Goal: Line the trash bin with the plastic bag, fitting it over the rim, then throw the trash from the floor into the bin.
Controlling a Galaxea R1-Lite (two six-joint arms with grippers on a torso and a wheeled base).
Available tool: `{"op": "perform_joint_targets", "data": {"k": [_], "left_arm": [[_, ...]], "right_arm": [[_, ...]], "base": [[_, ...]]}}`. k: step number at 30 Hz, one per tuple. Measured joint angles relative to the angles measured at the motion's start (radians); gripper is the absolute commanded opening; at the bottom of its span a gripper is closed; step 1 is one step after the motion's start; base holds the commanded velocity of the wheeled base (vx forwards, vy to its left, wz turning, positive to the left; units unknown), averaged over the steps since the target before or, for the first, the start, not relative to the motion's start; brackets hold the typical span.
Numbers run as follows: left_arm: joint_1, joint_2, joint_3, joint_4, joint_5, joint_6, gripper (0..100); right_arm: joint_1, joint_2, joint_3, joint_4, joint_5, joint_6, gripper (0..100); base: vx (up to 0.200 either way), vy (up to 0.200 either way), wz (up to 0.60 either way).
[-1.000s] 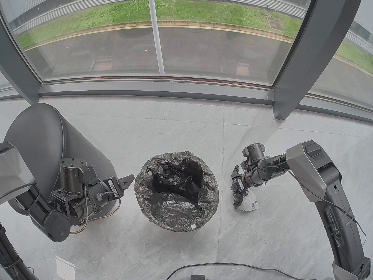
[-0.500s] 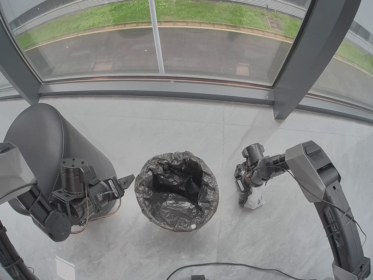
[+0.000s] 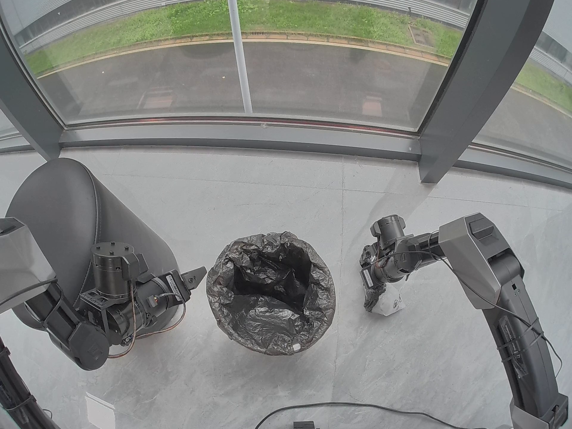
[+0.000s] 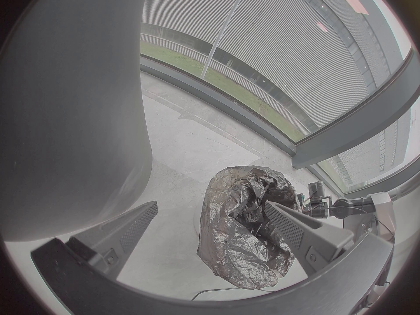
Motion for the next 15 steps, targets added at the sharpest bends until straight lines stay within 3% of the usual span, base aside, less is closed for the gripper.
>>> {"op": "perform_joint_targets", "data": {"k": [15], "left_arm": [[0.0, -0.062, 0.008, -0.062, 0.016, 0.004, 100]], "right_arm": [[0.034, -0.202, 0.042, 0.051, -0.014, 0.078, 0]], "base": [[0.0, 0.0, 0.0]]}}
